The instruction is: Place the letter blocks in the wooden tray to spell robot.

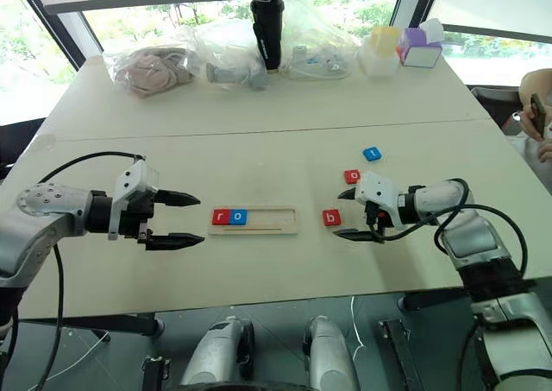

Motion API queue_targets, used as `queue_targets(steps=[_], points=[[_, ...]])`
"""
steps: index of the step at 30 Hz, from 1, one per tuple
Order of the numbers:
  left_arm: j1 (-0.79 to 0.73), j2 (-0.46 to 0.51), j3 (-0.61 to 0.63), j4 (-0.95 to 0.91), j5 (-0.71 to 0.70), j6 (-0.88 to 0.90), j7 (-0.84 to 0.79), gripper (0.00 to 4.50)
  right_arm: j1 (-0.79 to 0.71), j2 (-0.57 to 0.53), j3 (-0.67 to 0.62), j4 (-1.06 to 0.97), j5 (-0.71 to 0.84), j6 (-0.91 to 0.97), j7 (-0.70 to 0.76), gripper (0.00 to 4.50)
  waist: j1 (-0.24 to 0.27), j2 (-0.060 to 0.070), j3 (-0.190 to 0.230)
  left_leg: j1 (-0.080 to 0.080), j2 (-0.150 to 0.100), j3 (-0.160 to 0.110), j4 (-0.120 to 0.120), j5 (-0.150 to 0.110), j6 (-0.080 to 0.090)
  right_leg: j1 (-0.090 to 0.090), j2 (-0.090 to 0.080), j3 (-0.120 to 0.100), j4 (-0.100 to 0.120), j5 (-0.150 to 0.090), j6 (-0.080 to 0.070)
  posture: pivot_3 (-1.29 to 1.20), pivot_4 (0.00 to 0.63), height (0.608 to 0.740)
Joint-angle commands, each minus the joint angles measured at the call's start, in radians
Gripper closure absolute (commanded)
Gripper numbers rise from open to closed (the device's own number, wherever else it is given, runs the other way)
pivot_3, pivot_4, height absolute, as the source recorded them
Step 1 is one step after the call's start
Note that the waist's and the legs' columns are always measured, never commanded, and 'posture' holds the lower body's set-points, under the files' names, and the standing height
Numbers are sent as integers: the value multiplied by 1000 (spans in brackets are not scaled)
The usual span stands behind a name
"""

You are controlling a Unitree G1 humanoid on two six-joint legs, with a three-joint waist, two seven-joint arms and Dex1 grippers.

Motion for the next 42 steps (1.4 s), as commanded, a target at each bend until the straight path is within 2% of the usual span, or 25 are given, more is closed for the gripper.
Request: queue_targets(steps=[1, 8, 11, 15, 16, 21, 25, 28, 33, 36, 42], points=[[19, 14, 44, -47, -14, 6, 14, 0, -40, 13, 1, 64, -16, -64, 34, 75, 0, 0, 0, 0, 0, 0, 0, 0, 0, 0, 0, 0, 0, 1, -2, 0, 150, 740], [50, 6, 49, -67, -14, 7, 41, 0, -48, 28, 4, 73, 1, -31, 87, 75, -1, 0, 0, 1, 0, 1, 1, 0, 0, 0, 0, 1, 4, 3, 0, 0, 150, 740], [49, 4, 45, -69, -15, 6, 47, 0, -44, 29, -3, 72, 4, -24, 94, 949, -1, 0, 0, 1, 0, 1, 2, 1, -1, -1, 0, 1, 6, 1, -2, 0, 150, 740], [46, 6, 41, -62, -13, 1, 47, 0, -44, 32, -9, 69, 6, -15, 97, 3083, -1, 0, 0, 2, 0, 0, 2, 2, -4, -1, 0, 1, 7, 1, -2, 0, 150, 740], [45, 6, 39, -61, -12, 0, 47, 0, -45, 33, -10, 70, 7, -13, 96, 3360, -1, 0, 0, 2, 0, 0, 2, 2, -4, -1, 0, 1, 7, 1, -2, 0, 150, 740], [42, 4, 36, -58, -9, -2, 49, 0, -44, 34, -11, 62, 1, -11, 88, 3344, -1, 0, 0, 2, 0, 0, 2, 2, -4, -1, 0, 1, 7, 1, -2, 0, 150, 740], [53, 14, 53, -51, -13, -3, 45, 0, -79, 43, -41, -84, 61, 103, 63, 3344, -2, 0, 0, 1, 0, 0, 2, 2, -4, -1, 0, 1, 8, 1, -2, 0, 150, 740], [62, 12, 84, -55, -43, 17, 46, 0, -105, 49, -7, -192, 58, 159, 65, 3344, -5, 0, 0, 2, 1, 1, 2, 3, -4, -2, 0, 1, 8, 1, -2, 0, 150, 740], [94, 31, 115, -89, -72, 42, 43, 0, -200, 147, 76, -213, 10, 246, 2, 3344, -4, 0, 0, 2, 1, 0, 2, 3, -4, -2, 1, 1, 8, 1, -2, 0, 150, 740], [110, 31, 130, -91, -67, 42, 61, 0, -250, 222, 155, -162, -102, 286, -104, 3344, -2, 0, 0, 2, 1, 1, 2, 3, -4, -2, 1, 1, 8, 2, -3, 0, 150, 740], [191, 35, 186, -135, -81, 58, 99, 0, -279, 319, 200, -187, -96, 366, -125, 3344, -3, 0, 0, 1, 1, 1, 2, 3, -6, -2, 0, 1, 8, 3, -3, 0, 150, 740]])
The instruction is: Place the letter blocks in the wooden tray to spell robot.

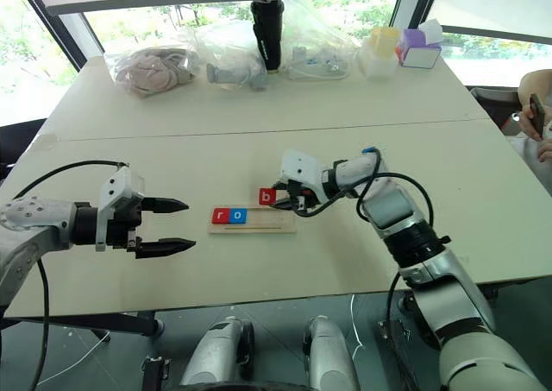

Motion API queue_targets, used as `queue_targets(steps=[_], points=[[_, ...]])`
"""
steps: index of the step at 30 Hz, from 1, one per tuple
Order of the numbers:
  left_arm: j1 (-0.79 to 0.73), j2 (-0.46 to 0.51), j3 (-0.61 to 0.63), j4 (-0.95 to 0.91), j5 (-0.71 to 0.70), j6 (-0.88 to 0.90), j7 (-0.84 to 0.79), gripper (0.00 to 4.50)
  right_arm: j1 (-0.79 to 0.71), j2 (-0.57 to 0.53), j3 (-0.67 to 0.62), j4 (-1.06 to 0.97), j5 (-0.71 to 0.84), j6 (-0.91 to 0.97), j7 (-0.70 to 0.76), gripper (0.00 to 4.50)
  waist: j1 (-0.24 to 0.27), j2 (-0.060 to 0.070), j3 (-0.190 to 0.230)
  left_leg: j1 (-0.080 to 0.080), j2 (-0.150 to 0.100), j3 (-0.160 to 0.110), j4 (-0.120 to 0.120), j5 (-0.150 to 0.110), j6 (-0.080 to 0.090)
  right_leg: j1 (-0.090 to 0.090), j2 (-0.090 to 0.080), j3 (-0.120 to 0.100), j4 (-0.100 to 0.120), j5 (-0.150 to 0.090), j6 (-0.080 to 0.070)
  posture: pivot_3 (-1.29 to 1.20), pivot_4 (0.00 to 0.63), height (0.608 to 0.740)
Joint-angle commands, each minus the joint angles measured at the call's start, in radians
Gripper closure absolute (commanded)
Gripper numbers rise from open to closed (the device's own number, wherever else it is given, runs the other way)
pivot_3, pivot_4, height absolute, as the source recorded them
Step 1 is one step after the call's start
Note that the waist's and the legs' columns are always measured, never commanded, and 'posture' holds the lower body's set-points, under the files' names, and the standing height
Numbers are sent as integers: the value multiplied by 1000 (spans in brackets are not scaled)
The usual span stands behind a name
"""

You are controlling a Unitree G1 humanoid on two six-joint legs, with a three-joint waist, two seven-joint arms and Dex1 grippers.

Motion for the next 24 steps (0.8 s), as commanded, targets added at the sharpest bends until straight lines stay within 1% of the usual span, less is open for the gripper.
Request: queue_targets(steps=[1, 8, 24], points=[[30, 12, 51, -44, -12, 4, 17, 0, -21, 7, 17, -46, -2, 6, 14, 3344, 2, 0, 0, 0, 0, 0, 0, 0, 0, 0, 0, 0, 0, 1, 2, 0, 150, 740], [31, -9, 34, -55, -15, 8, 51, 0, -10, 11, 74, -28, -35, -23, 35, 3344, -1, 0, 0, 1, 0, 0, 0, 0, -1, 0, 0, 0, 0, 0, -1, 0, 150, 740], [30, -30, 8, -63, -6, 11, 88, 0, -18, 69, 91, 66, -93, -48, -4, 3344, -1, 0, 0, 0, 0, 0, 0, 1, -1, 0, 1, 0, 0, 1, -1, 0, 150, 740]])
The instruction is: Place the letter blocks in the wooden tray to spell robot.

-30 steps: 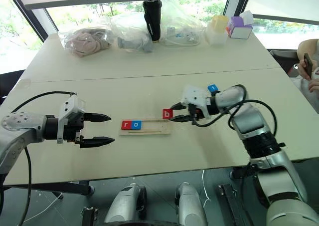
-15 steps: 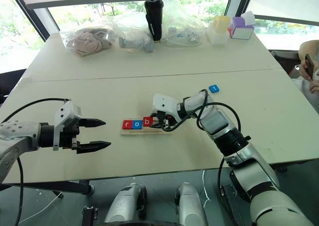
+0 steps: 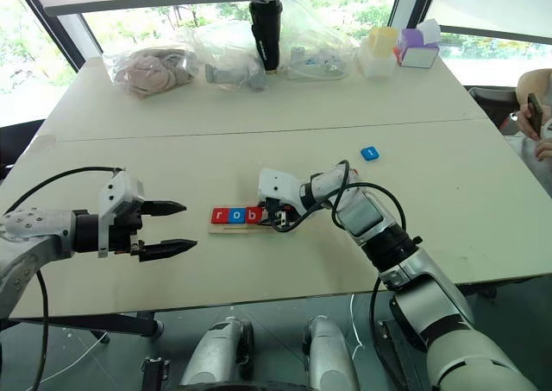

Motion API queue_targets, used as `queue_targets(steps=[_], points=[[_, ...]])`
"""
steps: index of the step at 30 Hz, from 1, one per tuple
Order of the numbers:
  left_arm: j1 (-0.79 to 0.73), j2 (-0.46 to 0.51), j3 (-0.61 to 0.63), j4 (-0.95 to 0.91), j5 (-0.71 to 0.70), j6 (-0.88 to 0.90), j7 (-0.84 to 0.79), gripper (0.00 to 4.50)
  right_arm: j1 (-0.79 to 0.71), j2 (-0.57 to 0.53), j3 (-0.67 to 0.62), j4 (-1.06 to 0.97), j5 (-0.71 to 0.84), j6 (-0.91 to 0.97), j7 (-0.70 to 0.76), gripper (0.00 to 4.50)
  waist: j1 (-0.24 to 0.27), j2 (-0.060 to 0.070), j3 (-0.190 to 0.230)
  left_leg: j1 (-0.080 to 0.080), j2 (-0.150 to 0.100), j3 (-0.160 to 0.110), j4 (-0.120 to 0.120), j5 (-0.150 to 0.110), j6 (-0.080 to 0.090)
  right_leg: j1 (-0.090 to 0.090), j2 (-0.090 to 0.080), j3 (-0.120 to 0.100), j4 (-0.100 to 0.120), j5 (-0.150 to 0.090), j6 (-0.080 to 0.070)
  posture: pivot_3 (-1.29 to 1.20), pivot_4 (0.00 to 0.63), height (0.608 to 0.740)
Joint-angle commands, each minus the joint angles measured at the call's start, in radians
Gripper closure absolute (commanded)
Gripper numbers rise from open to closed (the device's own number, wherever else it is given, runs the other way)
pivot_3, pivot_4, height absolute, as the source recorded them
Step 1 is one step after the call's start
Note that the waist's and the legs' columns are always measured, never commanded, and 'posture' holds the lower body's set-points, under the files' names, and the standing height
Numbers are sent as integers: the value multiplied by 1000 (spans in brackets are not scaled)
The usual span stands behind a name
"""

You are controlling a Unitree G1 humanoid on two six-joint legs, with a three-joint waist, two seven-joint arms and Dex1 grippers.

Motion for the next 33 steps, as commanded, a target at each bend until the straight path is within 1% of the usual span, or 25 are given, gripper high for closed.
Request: queue_targets(steps=[1, 13, 15, 18, 19, 20, 24, 30, 33], points=[[7, 2, 5, -29, 1, -2, 10, 0, -19, 8, -1, 2, -10, -18, -5, 3344, 0, 0, 0, 0, 0, 0, 0, 0, 0, 0, 0, 0, 0, 1, 1, 0, 150, 740], [6, -5, 3, -33, -4, -1, 31, 0, -28, 23, 3, 20, -15, -12, 9, 3344, 0, 0, 0, 0, 0, 0, 0, 0, 0, 0, 0, 0, 0, 1, 1, 0, 150, 740], [6, -7, 2, -33, -3, -2, 33, 0, -29, 25, 1, 23, -14, -9, 9, 2269, 0, 0, 0, 0, 0, 0, 0, 0, 0, 0, 0, 0, 0, 1, 1, 0, 150, 740], [6, -9, 2, -31, -3, -3, 36, 0, -36, 31, -7, 25, -11, -7, 5, 826, 0, 0, 0, 0, 0, 0, 0, 0, 0, 0, 0, 0, 0, 1, 1, 0, 150, 740], [5, -9, 1, -29, -2, -4, 36, 0, -41, 33, -15, 25, -7, -5, 1, 259, 0, 0, 0, 0, 0, 0, 0, 0, 0, 0, 0, 0, 0, 1, 1, 0, 150, 740], [6, -10, 1, -28, -1, -5, 37, 0, -45, 34, -23, 21, -1, -1, 0, 53, 0, 0, 0, 0, 0, 0, 0, 0, 0, 0, 0, 0, 0, 1, 1, 0, 150, 740], [8, -11, -1, -26, 2, -9, 38, 0, -57, 36, -46, 13, 15, 5, -4, 53, 0, 0, 0, 0, 0, 0, 0, 0, 0, 0, 0, 0, 0, 1, 1, 0, 150, 740], [6, -16, -5, -27, 2, -12, 39, 0, -112, 46, -187, 5, 83, 8, -84, 53, 1, 0, 0, 0, 0, 0, 0, 0, 0, 0, 0, 0, 0, 1, 1, 0, 150, 740], [-4, -27, 6, -42, -15, -9, 44, 0, -83, 3, -356, -69, 145, 109, -184, 53, 5, 0, 0, 0, 0, 0, 0, 0, 0, 0, 0, 0, 0, 1, 1, 0, 150, 740]])
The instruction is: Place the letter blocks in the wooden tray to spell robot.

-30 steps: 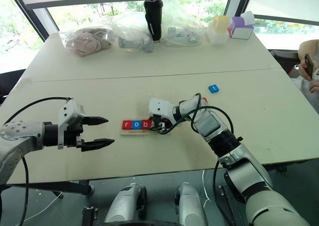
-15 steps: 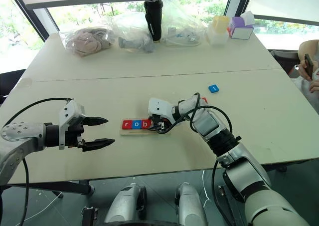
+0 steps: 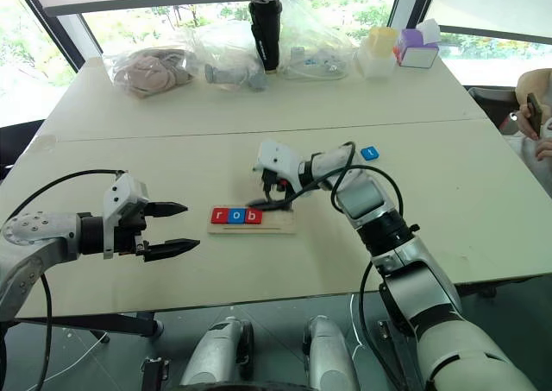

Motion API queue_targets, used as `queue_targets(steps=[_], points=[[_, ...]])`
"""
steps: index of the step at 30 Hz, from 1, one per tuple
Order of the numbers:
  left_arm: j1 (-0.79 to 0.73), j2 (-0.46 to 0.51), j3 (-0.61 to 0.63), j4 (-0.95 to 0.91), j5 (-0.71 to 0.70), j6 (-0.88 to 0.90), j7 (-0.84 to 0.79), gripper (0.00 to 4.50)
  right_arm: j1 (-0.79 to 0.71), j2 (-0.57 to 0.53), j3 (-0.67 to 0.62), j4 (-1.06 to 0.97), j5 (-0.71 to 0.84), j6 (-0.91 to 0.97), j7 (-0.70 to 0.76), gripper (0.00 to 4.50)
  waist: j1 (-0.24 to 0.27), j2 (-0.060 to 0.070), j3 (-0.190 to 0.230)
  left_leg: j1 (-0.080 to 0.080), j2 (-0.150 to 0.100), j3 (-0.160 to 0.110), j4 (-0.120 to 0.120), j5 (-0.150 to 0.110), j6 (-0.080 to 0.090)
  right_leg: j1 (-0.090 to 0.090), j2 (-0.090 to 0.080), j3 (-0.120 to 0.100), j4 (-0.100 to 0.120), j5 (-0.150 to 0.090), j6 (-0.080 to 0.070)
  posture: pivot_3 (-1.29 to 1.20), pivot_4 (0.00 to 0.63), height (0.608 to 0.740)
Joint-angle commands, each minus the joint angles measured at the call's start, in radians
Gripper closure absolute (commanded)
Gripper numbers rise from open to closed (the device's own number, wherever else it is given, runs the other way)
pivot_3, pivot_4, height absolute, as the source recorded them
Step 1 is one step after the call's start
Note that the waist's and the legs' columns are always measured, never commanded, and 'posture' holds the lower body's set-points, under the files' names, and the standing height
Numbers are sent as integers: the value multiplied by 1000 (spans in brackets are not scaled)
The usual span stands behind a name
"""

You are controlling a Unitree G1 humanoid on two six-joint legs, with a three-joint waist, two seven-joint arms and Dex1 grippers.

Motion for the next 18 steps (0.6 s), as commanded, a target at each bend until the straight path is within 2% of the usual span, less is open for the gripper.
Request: queue_targets(steps=[1, 6, 9, 13, 18], points=[[-18, -17, 23, -43, -31, -5, 7, 0, 39, -60, -201, -120, 72, 115, -119, 53, 6, 0, 0, 0, 0, 0, 0, 0, 0, 0, 0, 0, 0, 0, 0, 0, 150, 740], [-40, -28, 40, -69, -71, 24, 18, 0, 253, -128, -315, -224, 23, 241, -320, 53, 21, -2, -1, 0, -1, 0, 0, 0, 0, 1, -1, 0, -1, -1, -2, 0, 150, 740], [-47, -27, 26, -59, -69, 22, 11, 0, 335, -116, -346, -231, -6, 294, -447, 53, 15, -1, -1, 0, 0, 1, 0, 0, 0, 0, -1, 0, 0, -2, -3, 0, 150, 740], [-75, -27, -13, -22, -40, 3, -1, 0, 332, -55, -380, -175, -15, 360, -597, 53, -4, 0, 0, 1, 1, 1, 0, 1, -1, -1, 1, 0, 0, 0, -5, 0, 150, 740], [-106, -43, -41, 0, -28, -6, -3, 0, 284, 15, -393, -118, 5, 393, -694, 53, -6, 0, 0, 1, 3, -1, 0, 1, -1, -1, 4, 1, 0, 0, -5, 0, 150, 740]])
